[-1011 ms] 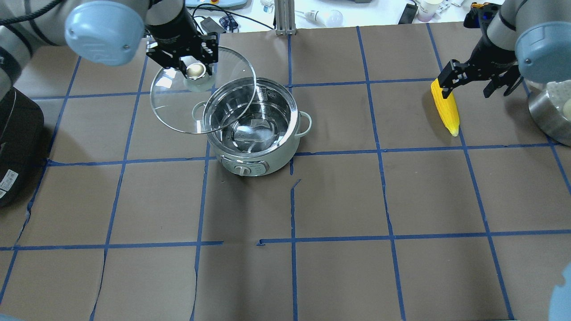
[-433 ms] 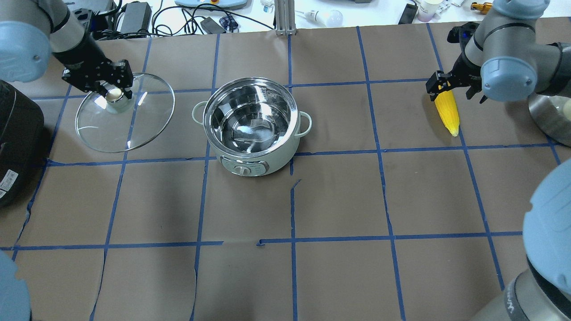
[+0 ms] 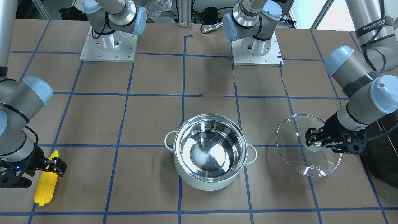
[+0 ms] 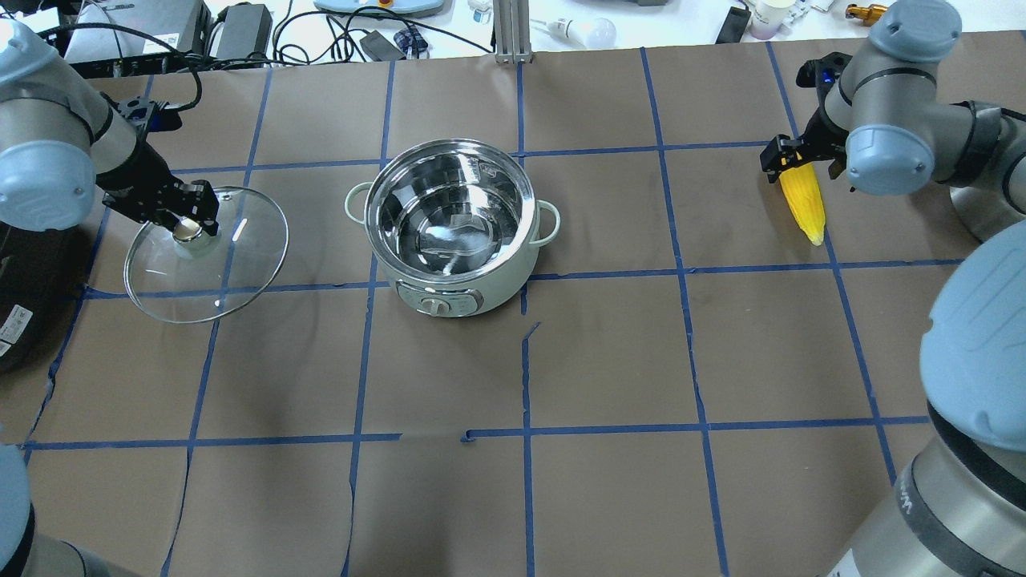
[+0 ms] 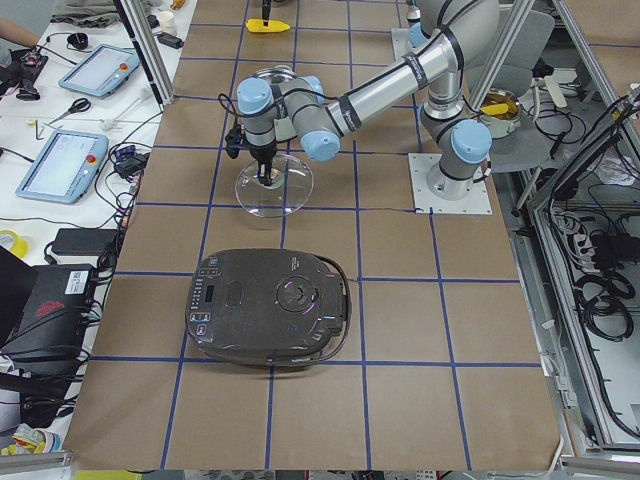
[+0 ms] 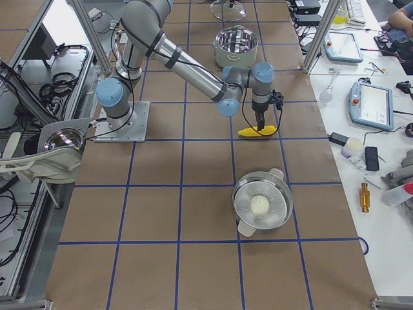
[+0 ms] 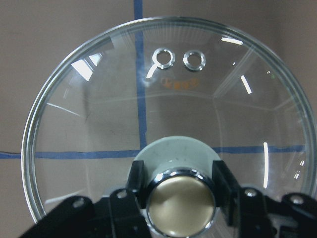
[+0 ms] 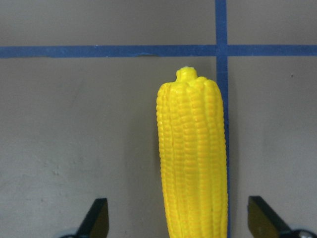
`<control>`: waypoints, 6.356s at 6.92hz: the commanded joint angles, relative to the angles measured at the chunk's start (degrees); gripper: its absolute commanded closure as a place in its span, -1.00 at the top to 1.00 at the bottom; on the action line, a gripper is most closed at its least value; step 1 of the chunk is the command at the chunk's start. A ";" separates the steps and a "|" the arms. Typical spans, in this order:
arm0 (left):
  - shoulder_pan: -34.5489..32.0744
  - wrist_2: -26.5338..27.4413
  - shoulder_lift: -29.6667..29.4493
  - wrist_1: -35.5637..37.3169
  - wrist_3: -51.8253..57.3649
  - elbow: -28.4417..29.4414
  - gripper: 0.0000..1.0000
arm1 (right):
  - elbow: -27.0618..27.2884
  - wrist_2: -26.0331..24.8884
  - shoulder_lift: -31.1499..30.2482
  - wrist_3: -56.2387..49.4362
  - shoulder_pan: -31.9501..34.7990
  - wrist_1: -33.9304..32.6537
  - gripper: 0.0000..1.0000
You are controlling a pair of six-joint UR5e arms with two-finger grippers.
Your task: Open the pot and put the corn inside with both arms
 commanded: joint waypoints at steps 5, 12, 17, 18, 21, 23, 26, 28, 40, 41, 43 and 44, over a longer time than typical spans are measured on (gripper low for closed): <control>2.00 1.61 -3.37 5.85 2.99 -3.18 -0.32 | -0.38 0.08 4.21 -0.36 -0.87 -3.68 -0.40; 1.91 1.08 -4.43 6.65 3.42 -3.01 -0.32 | -15.90 -0.70 -5.90 26.70 19.62 17.81 -1.00; 1.74 1.26 -3.99 6.73 2.99 -2.92 0.83 | -25.87 -6.60 2.43 39.28 42.53 21.72 -0.88; 1.39 1.61 -3.03 6.65 2.90 -2.66 0.91 | -25.70 -5.99 2.80 40.76 42.89 21.63 -0.72; 0.34 1.17 2.76 -2.87 2.90 2.24 1.00 | -22.64 -5.11 4.29 39.72 44.39 18.38 0.99; -2.65 1.79 8.29 -16.22 1.94 8.30 1.00 | -21.83 -5.19 4.12 38.76 44.30 18.38 1.00; -9.22 1.53 14.71 -21.38 -10.49 9.82 1.00 | -21.22 -5.29 -1.47 38.49 37.40 19.77 1.00; -18.42 1.52 17.53 -26.04 -18.62 11.93 1.00 | -19.99 -5.28 -7.36 35.85 30.36 24.93 1.00; -21.04 1.34 21.86 -23.87 -20.31 10.44 1.00 | -5.31 -1.59 -32.71 21.70 16.97 46.68 1.00; -21.20 2.48 21.85 -26.29 -19.87 11.22 1.00 | -5.57 -1.59 -32.71 21.61 16.97 46.94 1.00; -21.20 -1.20 21.23 -25.52 -20.40 12.37 1.00 | -5.48 -1.50 -32.62 21.61 16.97 46.86 1.00; -21.29 -0.24 21.32 -25.52 -20.39 12.98 1.00 | -5.40 -1.50 -32.62 21.61 16.97 46.85 1.00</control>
